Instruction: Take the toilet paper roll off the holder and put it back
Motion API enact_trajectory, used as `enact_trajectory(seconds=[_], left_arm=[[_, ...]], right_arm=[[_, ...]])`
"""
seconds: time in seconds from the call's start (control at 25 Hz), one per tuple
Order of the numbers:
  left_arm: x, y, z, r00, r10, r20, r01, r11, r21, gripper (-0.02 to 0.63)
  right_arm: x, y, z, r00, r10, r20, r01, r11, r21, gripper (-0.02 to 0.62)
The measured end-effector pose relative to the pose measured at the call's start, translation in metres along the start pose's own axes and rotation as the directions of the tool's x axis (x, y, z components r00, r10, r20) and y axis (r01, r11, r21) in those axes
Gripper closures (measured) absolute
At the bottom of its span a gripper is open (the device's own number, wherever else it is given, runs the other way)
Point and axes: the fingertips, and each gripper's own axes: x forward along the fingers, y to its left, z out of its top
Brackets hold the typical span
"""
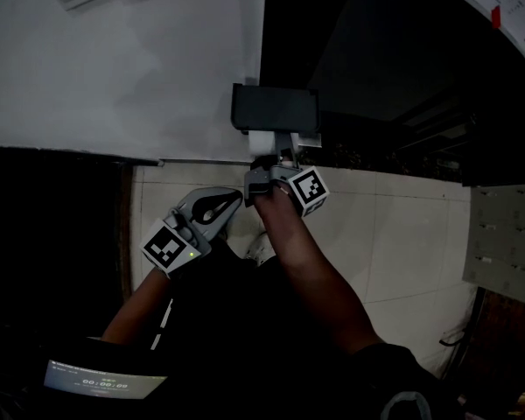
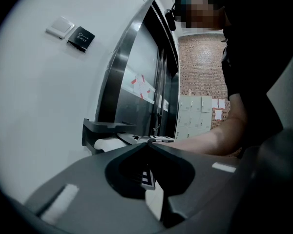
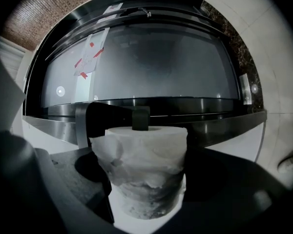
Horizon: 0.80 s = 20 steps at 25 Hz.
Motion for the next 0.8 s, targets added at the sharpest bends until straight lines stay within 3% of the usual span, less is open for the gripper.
enact_trajectory(seconds=[0.24,0.8], left_arm=[[-0.007,0.003,0.004,1.0,-0.004,0.004,0.004,1.0,0.001,0.601],[-0.012,0.003,0.002,1.0,0.001,0.012,-0.001,1.0,-0.003,0.601]], right_arm=[[0.001,0.002,-0.017,1.0,0.008,-0.015,-0.007,1.0,0.005,0.158],[-0.03,-0.005,-0.012,0.991,0.041,-0.126,-0.049,0.997,-0.061,0.146]])
